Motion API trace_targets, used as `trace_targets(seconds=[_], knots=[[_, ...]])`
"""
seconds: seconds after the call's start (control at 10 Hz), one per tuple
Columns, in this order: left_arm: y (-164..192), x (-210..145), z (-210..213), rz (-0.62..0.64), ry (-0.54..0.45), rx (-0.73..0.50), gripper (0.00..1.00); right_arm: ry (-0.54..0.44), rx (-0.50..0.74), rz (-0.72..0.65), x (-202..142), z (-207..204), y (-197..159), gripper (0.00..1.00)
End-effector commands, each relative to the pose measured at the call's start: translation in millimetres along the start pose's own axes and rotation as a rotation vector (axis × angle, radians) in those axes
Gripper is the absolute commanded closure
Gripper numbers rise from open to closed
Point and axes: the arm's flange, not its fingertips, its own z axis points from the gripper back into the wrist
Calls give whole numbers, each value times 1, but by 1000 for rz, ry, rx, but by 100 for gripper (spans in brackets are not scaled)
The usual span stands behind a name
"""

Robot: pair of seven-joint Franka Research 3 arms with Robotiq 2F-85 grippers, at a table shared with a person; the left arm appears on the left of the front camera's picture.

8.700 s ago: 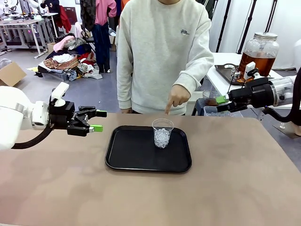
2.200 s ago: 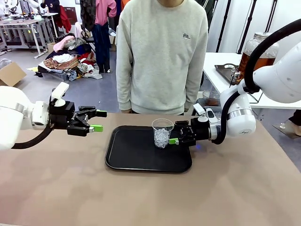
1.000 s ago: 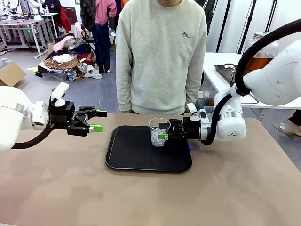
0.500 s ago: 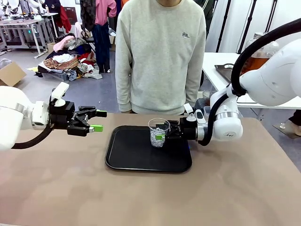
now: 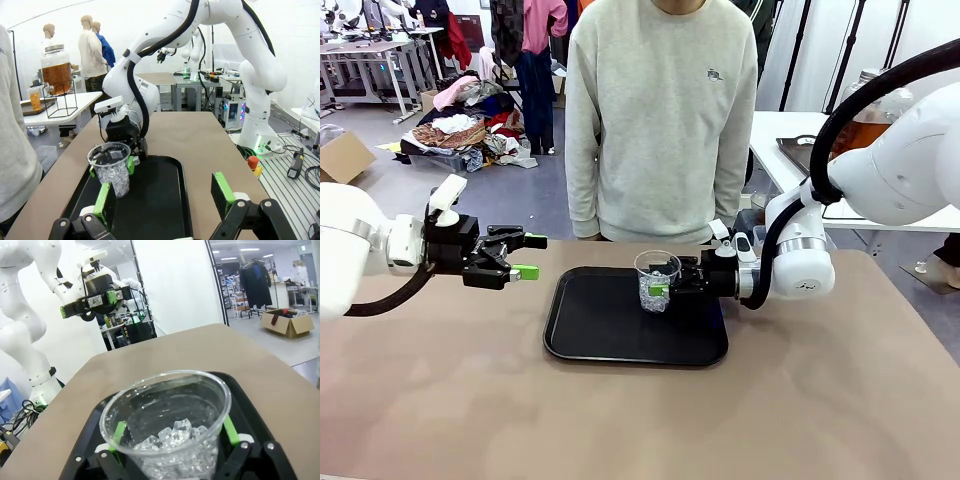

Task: Pour the drink into the iced cup.
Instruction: Pick up the iced cup indicated by the human and present it to them.

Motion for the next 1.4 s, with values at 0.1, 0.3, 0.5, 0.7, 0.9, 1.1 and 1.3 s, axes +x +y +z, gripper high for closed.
trace_targets(seconds=[0.1, 0.3, 0.5, 0.7, 0.9, 1.1, 1.3], knots=[[-2, 1, 0, -10, -4, 3, 0, -9, 28, -20, 3, -6, -7, 30], [-2, 1, 0, -10, -4, 3, 0, -5, 34, -18, 3, -6, -7, 30], [-2, 1, 0, -10, -4, 3, 0, -7, 35, -10, 7, -4, -5, 30], [-2, 1, 0, -10, -4, 3, 0, -22, 41, 5, 28, 10, -4, 30], [-2, 1, 0, -10, -4, 3, 0, -20, 64, 7, 61, 28, -7, 30], [-2, 1, 0, -10, -4, 3, 0, -23, 110, -7, 93, 41, -16, 30], [-2, 1, 0, -10, -4, 3, 0, -38, 159, -33, 121, 46, -30, 30]])
